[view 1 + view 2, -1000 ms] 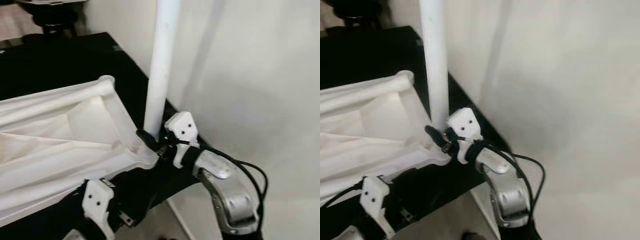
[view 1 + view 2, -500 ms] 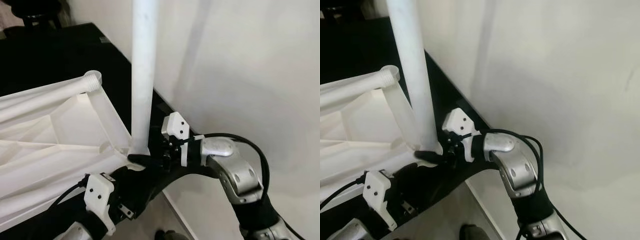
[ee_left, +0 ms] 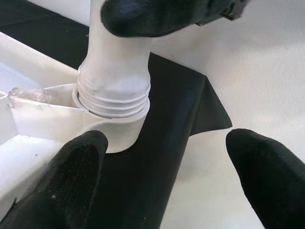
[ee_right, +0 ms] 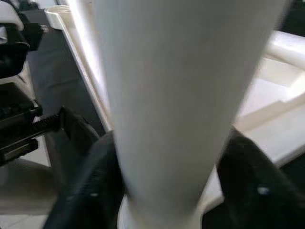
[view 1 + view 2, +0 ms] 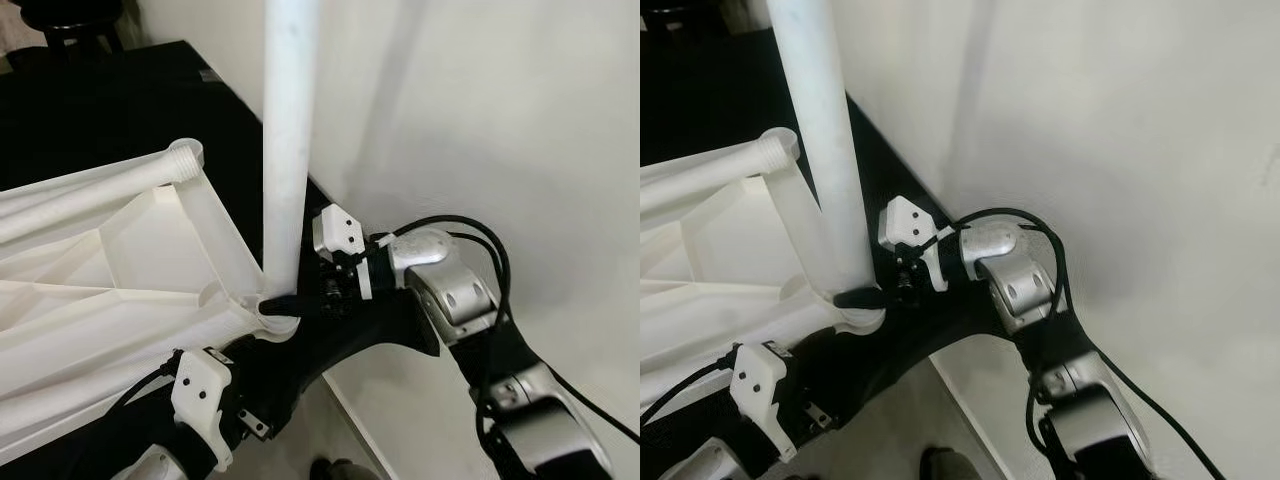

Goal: Building children table

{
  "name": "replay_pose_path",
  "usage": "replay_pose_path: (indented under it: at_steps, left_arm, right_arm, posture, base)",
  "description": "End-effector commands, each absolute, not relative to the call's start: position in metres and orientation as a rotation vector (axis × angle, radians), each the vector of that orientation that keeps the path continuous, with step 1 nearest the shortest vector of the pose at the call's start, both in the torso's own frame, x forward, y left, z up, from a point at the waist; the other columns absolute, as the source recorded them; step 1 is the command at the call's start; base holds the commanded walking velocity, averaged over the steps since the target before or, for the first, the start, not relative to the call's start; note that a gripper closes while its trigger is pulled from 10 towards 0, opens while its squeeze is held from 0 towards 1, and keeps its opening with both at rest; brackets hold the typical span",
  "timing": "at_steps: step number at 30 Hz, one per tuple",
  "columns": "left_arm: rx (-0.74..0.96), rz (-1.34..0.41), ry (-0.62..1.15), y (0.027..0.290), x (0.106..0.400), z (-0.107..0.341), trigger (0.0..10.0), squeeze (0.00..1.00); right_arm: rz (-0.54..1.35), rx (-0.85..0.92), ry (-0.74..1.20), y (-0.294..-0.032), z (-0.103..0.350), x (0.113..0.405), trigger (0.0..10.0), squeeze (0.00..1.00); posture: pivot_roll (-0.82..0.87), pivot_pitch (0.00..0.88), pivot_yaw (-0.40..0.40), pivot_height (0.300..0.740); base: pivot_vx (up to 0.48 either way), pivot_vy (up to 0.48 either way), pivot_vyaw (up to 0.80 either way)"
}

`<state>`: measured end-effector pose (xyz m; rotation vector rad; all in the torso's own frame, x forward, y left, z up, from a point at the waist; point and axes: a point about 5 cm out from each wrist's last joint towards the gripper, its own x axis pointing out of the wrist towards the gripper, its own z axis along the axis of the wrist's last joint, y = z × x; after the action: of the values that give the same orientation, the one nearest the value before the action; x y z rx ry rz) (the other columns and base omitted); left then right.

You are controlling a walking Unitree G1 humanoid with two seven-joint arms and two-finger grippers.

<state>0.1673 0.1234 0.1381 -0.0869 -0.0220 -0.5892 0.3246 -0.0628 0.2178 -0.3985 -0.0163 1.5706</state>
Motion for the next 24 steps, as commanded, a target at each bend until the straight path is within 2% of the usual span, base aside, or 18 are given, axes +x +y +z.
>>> replay_pose_path:
  at_steps: [1,9,10,13,14,16,17,18,19,20,21,22,23,24]
  left_arm:
    - [-0.096,-0.589,-0.016,0.121,0.165,0.136,10.0,0.00]
    - [-0.098,-0.593,-0.015,0.120,0.165,0.136,10.0,0.00]
    - [-0.099,-0.592,-0.016,0.120,0.165,0.136,10.0,0.00]
    - [-0.099,-0.592,-0.016,0.120,0.165,0.136,10.0,0.00]
    - [-0.099,-0.591,-0.017,0.121,0.164,0.136,10.0,0.00]
    - [-0.099,-0.591,-0.017,0.121,0.164,0.136,10.0,0.00]
    - [-0.098,-0.591,-0.017,0.121,0.163,0.136,10.0,0.00]
    - [-0.098,-0.591,-0.017,0.121,0.163,0.136,10.0,0.00]
    - [-0.097,-0.591,-0.017,0.122,0.162,0.136,10.0,0.00]
    - [-0.096,-0.591,-0.016,0.123,0.162,0.136,10.0,0.00]
    - [-0.096,-0.591,-0.016,0.123,0.162,0.136,10.0,0.00]
    - [-0.095,-0.593,-0.016,0.124,0.162,0.136,10.0,0.00]
    - [-0.095,-0.593,-0.016,0.124,0.162,0.136,10.0,0.00]
    - [-0.094,-0.596,-0.013,0.126,0.162,0.136,10.0,0.00]
  right_arm:
    - [1.610,-0.370,-0.037,-0.066,0.221,0.327,0.0,0.00]
    - [1.631,-0.369,-0.037,-0.074,0.220,0.334,0.0,0.00]
    - [1.566,-0.344,-0.047,-0.081,0.217,0.334,0.0,0.00]
    - [1.566,-0.344,-0.047,-0.081,0.217,0.334,0.0,0.00]
    - [1.450,-0.302,-0.037,-0.086,0.207,0.332,0.0,0.00]
    - [1.450,-0.302,-0.037,-0.086,0.207,0.332,0.0,0.00]
    - [1.349,-0.272,-0.003,-0.088,0.198,0.329,0.0,0.00]
    - [1.349,-0.272,-0.003,-0.088,0.198,0.329,0.0,0.00]
    - [0.979,-0.193,0.056,-0.084,0.180,0.327,0.0,0.00]
    - [0.686,-0.151,0.112,-0.090,0.168,0.322,0.0,0.00]
    - [0.686,-0.151,0.112,-0.090,0.168,0.322,0.0,0.00]
    - [0.598,-0.144,0.146,-0.087,0.158,0.302,0.0,0.00]
    - [0.598,-0.144,0.146,-0.087,0.158,0.302,0.0,0.00]
    - [0.661,-0.131,0.154,-0.074,0.155,0.280,0.0,0.00]
  posture:
    - [-0.14,0.178,-0.125,0.740]
    - [-0.15,0.180,-0.129,0.740]
    - [-0.15,0.180,-0.131,0.740]
    - [-0.15,0.180,-0.131,0.740]
    - [-0.16,0.183,-0.137,0.740]
    - [-0.16,0.183,-0.137,0.740]
    - [-0.16,0.182,-0.143,0.740]
    - [-0.16,0.182,-0.143,0.740]
    - [-0.16,0.186,-0.141,0.740]
    - [-0.17,0.186,-0.139,0.740]
    - [-0.17,0.186,-0.139,0.740]
    - [-0.17,0.193,-0.124,0.740]
    - [-0.17,0.193,-0.124,0.740]
    - [-0.19,0.188,-0.109,0.740]
  base:
    - [0.000,0.000,0.00]
    - [0.000,0.000,0.00]
    - [0.000,0.000,0.00]
    - [0.000,0.000,0.00]
    - [0.000,0.000,0.00]
    - [0.000,0.000,0.00]
    - [0.000,0.000,0.00]
    - [0.000,0.000,0.00]
    - [0.000,0.000,0.00]
    - [0.000,0.000,0.00]
    - [0.000,0.000,0.00]
    - [0.000,0.000,0.00]
    - [0.000,0.000,0.00]
    - [0.000,0.000,0.00]
